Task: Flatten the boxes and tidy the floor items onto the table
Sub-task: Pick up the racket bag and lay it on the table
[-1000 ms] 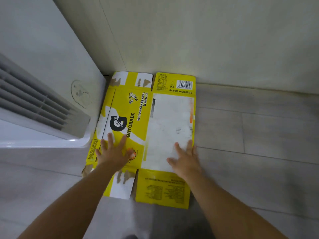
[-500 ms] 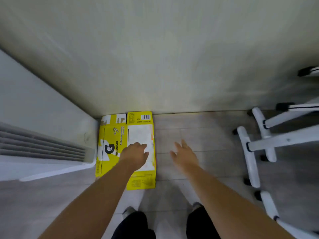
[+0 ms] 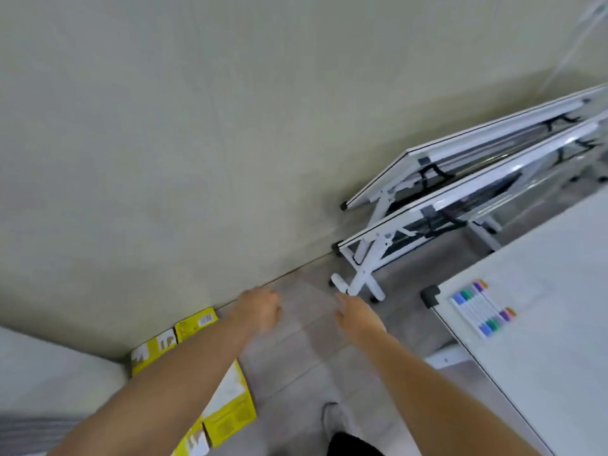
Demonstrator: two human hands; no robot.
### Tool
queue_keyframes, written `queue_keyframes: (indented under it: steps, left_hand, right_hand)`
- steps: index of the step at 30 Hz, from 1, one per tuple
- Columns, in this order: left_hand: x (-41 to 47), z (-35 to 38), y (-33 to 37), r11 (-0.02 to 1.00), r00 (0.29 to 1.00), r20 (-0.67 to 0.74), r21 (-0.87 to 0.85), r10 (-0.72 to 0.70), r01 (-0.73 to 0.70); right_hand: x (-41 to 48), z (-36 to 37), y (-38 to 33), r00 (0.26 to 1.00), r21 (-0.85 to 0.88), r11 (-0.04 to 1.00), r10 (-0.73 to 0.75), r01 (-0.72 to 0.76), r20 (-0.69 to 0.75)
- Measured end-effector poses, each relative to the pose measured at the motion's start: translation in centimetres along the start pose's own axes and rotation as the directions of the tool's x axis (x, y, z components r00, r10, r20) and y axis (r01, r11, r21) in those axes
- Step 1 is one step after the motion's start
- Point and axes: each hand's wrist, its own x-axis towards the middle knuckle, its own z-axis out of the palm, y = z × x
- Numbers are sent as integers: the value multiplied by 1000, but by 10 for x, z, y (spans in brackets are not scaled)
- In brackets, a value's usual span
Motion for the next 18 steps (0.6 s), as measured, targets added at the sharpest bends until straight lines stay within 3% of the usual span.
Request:
queue_keyframes:
  steps: [9, 14, 18]
  left_hand:
    - [-2, -89, 173, 907, 907, -33, 55, 420, -418]
    - [-38, -91, 303, 787, 791, -6, 110, 611, -607]
    - [-81, -62, 408, 655, 680, 77, 210, 729, -726]
  right_hand:
    - [-150, -62, 89, 937, 236, 954, 242, -183, -252]
    - [-246, -54, 178, 842, 363, 888, 411, -283, -349]
    - [-334, -18, 258, 759, 455, 798, 563, -395, -328]
